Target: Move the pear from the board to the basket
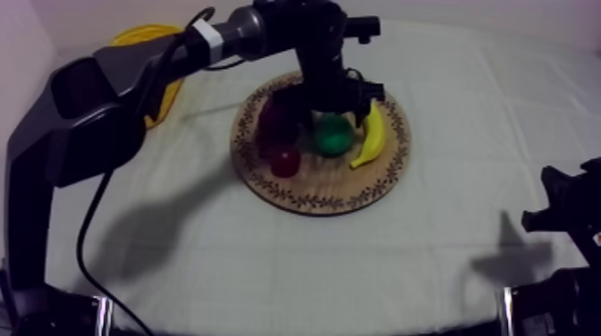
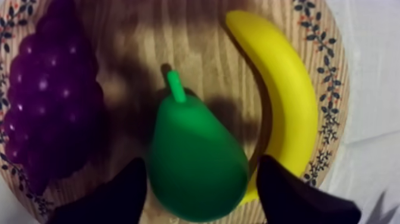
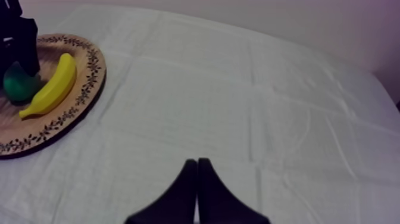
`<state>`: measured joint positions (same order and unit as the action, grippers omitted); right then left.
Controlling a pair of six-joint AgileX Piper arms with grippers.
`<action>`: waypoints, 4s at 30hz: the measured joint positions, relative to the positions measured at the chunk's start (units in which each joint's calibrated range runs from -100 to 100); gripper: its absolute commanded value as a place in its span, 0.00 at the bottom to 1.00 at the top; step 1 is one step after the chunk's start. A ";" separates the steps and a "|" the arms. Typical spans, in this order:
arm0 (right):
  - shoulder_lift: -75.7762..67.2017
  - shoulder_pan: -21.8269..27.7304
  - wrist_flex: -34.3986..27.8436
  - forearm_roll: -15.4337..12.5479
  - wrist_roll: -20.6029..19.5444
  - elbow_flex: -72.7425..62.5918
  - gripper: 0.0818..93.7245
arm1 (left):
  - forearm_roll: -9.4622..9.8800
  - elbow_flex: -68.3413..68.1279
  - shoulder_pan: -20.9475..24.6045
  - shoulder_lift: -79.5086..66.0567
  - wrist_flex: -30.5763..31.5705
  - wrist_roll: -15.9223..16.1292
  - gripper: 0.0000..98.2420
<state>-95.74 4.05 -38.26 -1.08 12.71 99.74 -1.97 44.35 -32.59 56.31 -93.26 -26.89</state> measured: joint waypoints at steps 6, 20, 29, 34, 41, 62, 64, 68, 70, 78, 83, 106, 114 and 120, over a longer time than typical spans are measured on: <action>0.00 0.00 0.00 0.00 0.00 0.00 0.00 | 0.00 2.55 0.15 1.67 -3.25 -0.60 0.56; 0.00 0.00 0.00 0.00 0.00 0.00 0.00 | 7.97 -4.99 0.13 -13.76 -6.44 -3.06 0.54; 0.00 0.00 0.00 0.00 0.00 0.00 0.00 | 12.33 -15.91 6.25 -36.47 -6.75 -2.77 0.56; 0.00 0.00 0.00 0.00 0.00 0.00 0.00 | 13.78 -22.32 11.89 -45.30 -6.75 -1.72 0.56; 0.00 0.00 0.00 0.00 0.00 0.00 0.00 | 15.16 -29.84 19.70 -47.00 -6.63 -0.83 0.56; 0.00 0.00 0.00 0.00 0.00 0.00 0.00 | 15.28 -23.22 26.70 -24.16 -3.37 -0.73 0.56; 0.00 0.00 0.00 0.00 0.00 0.00 0.00 | 15.06 -21.38 26.78 -21.39 -3.33 -0.58 0.56; 0.00 0.08 0.00 0.00 0.00 0.00 0.00 | 14.70 -18.55 26.82 -16.65 -3.20 -0.75 0.58; 0.00 0.08 0.00 0.00 0.00 0.00 0.00 | 14.69 -17.55 26.63 -14.82 -2.99 -0.84 0.60; 0.00 0.08 0.00 0.00 0.00 0.00 0.00 | 14.14 -16.64 25.78 -13.43 -1.35 -1.64 0.76; 0.00 0.08 0.00 0.00 0.00 0.00 0.00 | 14.03 -18.90 25.33 -16.62 -0.10 -1.57 0.48; 0.00 0.08 -0.08 0.00 0.00 0.00 0.00 | 16.47 -71.10 20.79 -74.13 34.06 3.93 0.00; 0.00 0.08 0.00 0.00 0.00 0.00 0.00 | 13.67 -98.52 25.17 -101.20 51.27 13.13 0.00; 0.00 0.08 0.00 0.00 0.00 0.00 0.00 | 10.95 -115.93 28.35 -122.00 53.89 18.79 0.00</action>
<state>-95.74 4.13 -38.26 -1.08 12.71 99.74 8.98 -71.58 -4.23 -65.69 -39.37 -8.10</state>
